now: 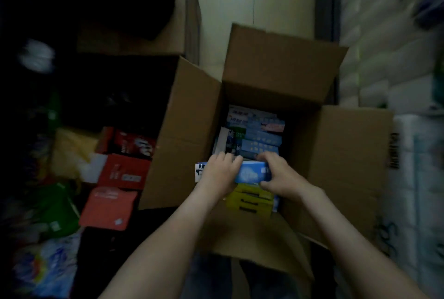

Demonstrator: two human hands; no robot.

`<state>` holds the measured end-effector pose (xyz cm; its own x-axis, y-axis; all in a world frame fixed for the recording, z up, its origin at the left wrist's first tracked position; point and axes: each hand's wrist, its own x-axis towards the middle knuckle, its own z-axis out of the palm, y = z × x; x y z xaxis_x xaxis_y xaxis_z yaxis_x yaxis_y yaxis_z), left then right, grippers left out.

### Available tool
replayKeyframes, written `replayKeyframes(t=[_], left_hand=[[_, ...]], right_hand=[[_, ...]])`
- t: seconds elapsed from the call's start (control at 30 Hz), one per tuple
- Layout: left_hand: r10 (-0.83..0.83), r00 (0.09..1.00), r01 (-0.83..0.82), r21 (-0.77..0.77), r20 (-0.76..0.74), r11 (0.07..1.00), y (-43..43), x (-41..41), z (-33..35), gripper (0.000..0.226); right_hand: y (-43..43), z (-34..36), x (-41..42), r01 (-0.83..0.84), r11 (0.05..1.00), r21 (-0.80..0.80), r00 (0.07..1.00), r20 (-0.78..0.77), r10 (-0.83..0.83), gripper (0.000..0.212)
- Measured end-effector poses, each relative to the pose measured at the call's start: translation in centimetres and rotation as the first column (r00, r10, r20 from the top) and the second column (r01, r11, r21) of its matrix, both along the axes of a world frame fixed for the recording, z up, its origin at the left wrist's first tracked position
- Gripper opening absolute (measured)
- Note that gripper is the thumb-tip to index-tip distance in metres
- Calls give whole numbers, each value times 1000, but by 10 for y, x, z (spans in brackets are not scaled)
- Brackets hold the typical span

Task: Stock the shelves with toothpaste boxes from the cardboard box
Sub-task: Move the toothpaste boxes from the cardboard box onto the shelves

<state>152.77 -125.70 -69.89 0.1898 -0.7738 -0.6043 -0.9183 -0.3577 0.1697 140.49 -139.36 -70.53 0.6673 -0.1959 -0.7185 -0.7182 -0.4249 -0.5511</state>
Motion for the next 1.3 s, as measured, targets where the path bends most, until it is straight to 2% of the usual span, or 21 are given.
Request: replayKeyframes(t=[0.03, 0.1, 0.17, 0.23, 0.3, 0.37, 0.53, 0.77, 0.87, 1.03, 1.13, 1.2, 1.3], left_hand=[[30, 999, -29, -30, 40, 999, 5, 4, 31, 57], [102, 987, -93, -72, 127, 993, 12, 15, 96, 60], [166, 974, -152, -102, 151, 983, 23, 21, 156, 60], [217, 958, -191, -146, 186, 971, 33, 26, 210, 55], [294, 932, -257, -187, 210, 948, 48, 29, 257, 52], [399, 884, -343, -242, 245, 908, 68, 31, 303, 55], [683, 686, -584, -368, 253, 723, 132, 38, 393, 68], [888, 406, -756, -465, 218, 460, 206, 33, 462, 70], [946, 285, -808, -493, 153, 323, 234, 30, 482, 67], [987, 79, -885, -465, -140, 5, 275, 28, 509, 71], [968, 3, -891, -440, -250, -111, 299, 31, 518, 75], [951, -29, -891, -424, -309, -165, 315, 36, 525, 78], [883, -73, -862, -416, -463, -289, 341, 49, 533, 60]], right_hand=[[-4, 32, 7, 14, 1000, 20, 1000, 17, -14, 58], [-10, 93, 21, 194, 964, 181, 980, 19, -200, 58], [-7, 152, 32, 359, 861, 361, 925, -16, -379, 47], [0, 198, 43, 407, 785, 466, 894, -25, -448, 30], [9, 244, 57, 387, 748, 539, 886, 8, -463, 15], [20, 291, 74, 324, 759, 564, 898, 69, -435, 9], [44, 369, 124, 212, 800, 561, 909, 188, -373, 21], [126, 439, 183, 57, 803, 594, 915, 290, -279, 25], [161, 457, 197, 26, 755, 655, 919, 282, -277, 27], [215, 482, 210, -133, 593, 794, 942, 287, -175, 36], [246, 492, 221, -182, 498, 848, 953, 278, -125, 26], [266, 498, 232, -192, 488, 851, 956, 274, -102, 25], [298, 510, 252, -204, 536, 820, 951, 296, -91, 33]])
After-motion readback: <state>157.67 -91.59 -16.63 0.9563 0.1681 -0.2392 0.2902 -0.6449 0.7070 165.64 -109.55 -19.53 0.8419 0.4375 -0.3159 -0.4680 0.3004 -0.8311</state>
